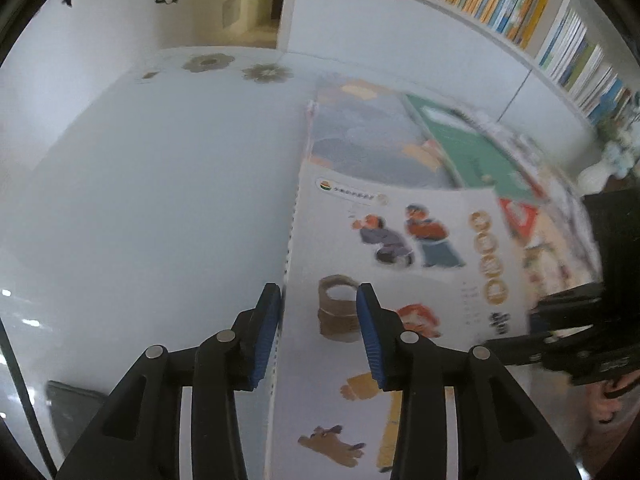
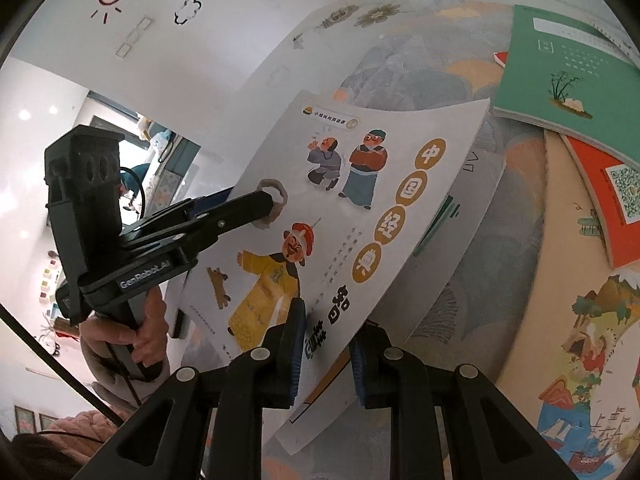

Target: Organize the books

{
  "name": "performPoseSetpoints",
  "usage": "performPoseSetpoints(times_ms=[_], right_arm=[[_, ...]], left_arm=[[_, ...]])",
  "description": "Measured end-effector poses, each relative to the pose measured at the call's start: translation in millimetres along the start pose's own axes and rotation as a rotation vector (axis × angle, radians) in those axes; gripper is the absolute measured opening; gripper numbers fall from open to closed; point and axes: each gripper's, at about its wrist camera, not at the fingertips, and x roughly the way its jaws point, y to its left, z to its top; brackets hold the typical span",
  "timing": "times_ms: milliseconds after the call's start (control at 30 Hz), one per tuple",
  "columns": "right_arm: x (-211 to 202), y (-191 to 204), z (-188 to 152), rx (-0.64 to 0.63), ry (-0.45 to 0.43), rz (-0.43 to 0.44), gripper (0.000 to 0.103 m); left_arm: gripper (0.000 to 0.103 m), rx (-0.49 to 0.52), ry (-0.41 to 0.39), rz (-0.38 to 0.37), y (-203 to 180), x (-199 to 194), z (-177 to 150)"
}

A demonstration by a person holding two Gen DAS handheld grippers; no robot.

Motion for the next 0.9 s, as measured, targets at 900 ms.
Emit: performPoseSetpoints(times_ms=[900], right_arm=[[-14.0, -23.9, 0.7, 0.109, -0.032, 0.115, 0.046]], left_arm=[[0.041, 0.009, -0.027, 0.036, -1.1, 3.5, -0.1]])
